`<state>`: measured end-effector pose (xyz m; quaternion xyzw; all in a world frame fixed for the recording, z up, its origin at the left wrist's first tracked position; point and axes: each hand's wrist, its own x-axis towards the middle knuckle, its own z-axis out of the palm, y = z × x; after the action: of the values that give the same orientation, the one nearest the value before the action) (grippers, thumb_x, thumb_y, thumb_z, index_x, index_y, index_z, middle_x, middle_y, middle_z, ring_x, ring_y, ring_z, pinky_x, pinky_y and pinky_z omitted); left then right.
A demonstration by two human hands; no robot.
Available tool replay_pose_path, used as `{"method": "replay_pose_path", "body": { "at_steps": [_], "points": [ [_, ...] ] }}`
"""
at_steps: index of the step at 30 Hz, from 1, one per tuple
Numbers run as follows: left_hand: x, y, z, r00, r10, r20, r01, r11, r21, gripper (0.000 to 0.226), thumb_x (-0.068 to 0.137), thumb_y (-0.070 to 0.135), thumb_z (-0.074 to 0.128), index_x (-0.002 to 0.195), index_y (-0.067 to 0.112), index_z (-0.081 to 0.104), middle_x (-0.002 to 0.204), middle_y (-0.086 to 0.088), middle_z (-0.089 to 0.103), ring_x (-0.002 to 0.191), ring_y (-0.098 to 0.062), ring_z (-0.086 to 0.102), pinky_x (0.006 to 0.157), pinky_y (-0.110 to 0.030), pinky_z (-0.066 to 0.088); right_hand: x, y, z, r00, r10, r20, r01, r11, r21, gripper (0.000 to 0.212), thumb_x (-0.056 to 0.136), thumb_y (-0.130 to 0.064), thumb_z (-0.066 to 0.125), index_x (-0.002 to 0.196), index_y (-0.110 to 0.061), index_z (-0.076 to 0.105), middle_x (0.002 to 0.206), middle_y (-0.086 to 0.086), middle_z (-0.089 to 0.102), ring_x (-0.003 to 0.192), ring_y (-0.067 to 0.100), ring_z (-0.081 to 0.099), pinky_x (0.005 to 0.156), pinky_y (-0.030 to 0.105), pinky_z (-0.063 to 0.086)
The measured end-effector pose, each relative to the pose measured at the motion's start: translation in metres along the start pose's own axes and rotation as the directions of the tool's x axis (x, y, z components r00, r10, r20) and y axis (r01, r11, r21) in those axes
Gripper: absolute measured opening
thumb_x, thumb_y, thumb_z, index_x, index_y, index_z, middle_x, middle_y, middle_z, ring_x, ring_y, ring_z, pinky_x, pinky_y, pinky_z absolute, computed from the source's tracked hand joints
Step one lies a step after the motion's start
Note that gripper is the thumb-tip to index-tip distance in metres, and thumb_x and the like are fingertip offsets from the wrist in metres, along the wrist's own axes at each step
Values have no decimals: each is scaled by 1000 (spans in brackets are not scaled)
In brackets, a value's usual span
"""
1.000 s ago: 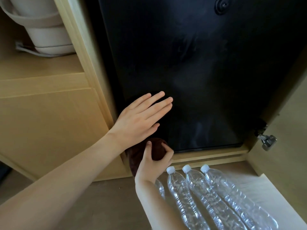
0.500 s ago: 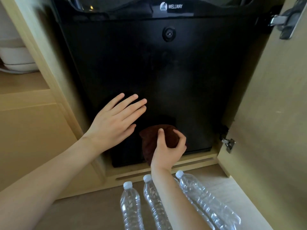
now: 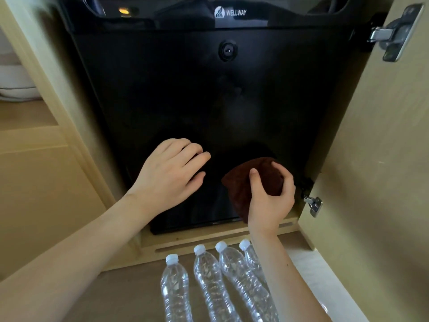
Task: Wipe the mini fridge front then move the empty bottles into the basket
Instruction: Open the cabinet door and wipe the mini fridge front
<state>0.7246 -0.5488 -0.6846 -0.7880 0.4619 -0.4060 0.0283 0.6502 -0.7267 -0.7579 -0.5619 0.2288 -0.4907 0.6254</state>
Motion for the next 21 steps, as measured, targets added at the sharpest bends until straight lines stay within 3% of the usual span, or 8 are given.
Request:
{"method": "replay_pose_path", "body": {
  "at_steps": [4, 8, 12, 17, 21],
  "points": [
    [-22, 19, -7, 978, -194, 71, 202, 972, -122, 36, 93, 31, 59, 121, 9, 66, 106, -8, 67, 99, -29, 62, 83, -40, 49, -22, 2, -10, 993, 36, 113, -26, 996, -84, 39, 81, -27, 82, 114, -38, 66, 121, -4, 62, 109, 0, 59, 85, 10, 50],
    [-64, 42, -23, 922, -329, 204, 368, 908, -202, 34, 92, 32, 60, 113, 7, 69, 96, -5, 66, 90, -27, 61, 74, -39, 50, -53, -5, -31, 984, 99, 151, -66, 976, -210, 40, 80, -20, 83, 115, -29, 68, 122, 1, 61, 105, -7, 56, 83, 4, 45],
    [-97, 60, -64, 853, -368, 371, 469, 852, -234, 29, 87, 30, 69, 104, 6, 71, 90, -5, 65, 85, -26, 60, 70, -37, 50, -75, -36, -54, 949, 204, 240, -100, 918, -383, 40, 79, -16, 83, 115, -24, 68, 120, 6, 59, 101, -12, 54, 84, 1, 41],
    [-90, 68, -155, 743, -418, 522, 598, 766, -237, 36, 86, 36, 63, 108, 10, 71, 95, -2, 65, 90, -23, 55, 76, -35, 47, -85, -132, -66, 875, 325, 360, -102, 849, -518, 43, 79, -13, 83, 117, -27, 67, 118, 2, 57, 104, -14, 53, 85, -2, 37],
    [-37, 54, -263, 647, -446, 618, 693, 681, -235, 46, 87, 41, 53, 119, 12, 68, 115, 0, 65, 94, -21, 59, 74, -35, 53, -73, -254, -60, 801, 418, 430, -104, 803, -586, 50, 78, -19, 84, 121, -35, 65, 118, -8, 57, 109, -7, 54, 88, 0, 38]
  ]
}}
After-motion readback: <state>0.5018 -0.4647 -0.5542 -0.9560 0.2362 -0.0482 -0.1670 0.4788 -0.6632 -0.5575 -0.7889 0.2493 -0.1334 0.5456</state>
